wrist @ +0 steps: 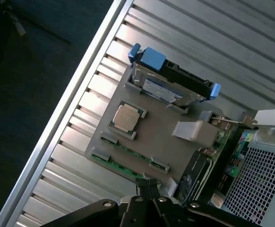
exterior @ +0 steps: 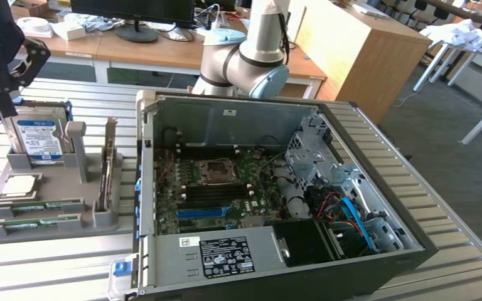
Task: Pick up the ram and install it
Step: 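Pick up the ram and move it above insertion slot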
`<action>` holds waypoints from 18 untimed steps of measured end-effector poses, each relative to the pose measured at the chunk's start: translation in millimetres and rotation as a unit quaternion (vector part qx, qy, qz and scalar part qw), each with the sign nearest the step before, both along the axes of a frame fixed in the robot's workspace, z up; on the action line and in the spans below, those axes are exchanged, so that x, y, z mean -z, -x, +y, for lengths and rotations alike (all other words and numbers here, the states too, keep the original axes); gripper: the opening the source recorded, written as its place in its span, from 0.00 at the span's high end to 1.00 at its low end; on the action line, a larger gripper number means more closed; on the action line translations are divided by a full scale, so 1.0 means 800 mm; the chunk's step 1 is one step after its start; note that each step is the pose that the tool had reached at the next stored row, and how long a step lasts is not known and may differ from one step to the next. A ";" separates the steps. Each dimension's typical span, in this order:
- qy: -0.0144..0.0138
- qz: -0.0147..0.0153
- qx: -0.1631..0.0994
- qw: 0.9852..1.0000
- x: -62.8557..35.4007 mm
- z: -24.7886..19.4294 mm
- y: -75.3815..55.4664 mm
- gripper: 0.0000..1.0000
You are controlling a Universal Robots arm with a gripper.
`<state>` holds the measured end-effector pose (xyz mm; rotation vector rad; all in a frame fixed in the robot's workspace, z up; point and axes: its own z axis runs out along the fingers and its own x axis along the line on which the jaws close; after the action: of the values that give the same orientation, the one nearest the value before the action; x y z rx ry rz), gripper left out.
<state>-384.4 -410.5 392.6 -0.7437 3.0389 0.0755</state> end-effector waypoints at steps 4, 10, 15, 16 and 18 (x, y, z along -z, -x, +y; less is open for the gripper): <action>0.000 0.000 -0.036 0.999 0.000 0.0000 0.000 0.90; 0.000 0.000 -0.090 0.996 0.000 0.0000 0.000 0.90; 0.000 0.000 -0.136 0.991 0.000 0.0000 0.000 0.90; 0.000 0.000 -0.145 0.989 0.000 0.0000 0.000 0.90; 0.000 0.000 -0.163 0.987 0.000 0.0000 0.000 0.90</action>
<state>-384.4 -410.5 392.5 -1.2324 2.8845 0.0767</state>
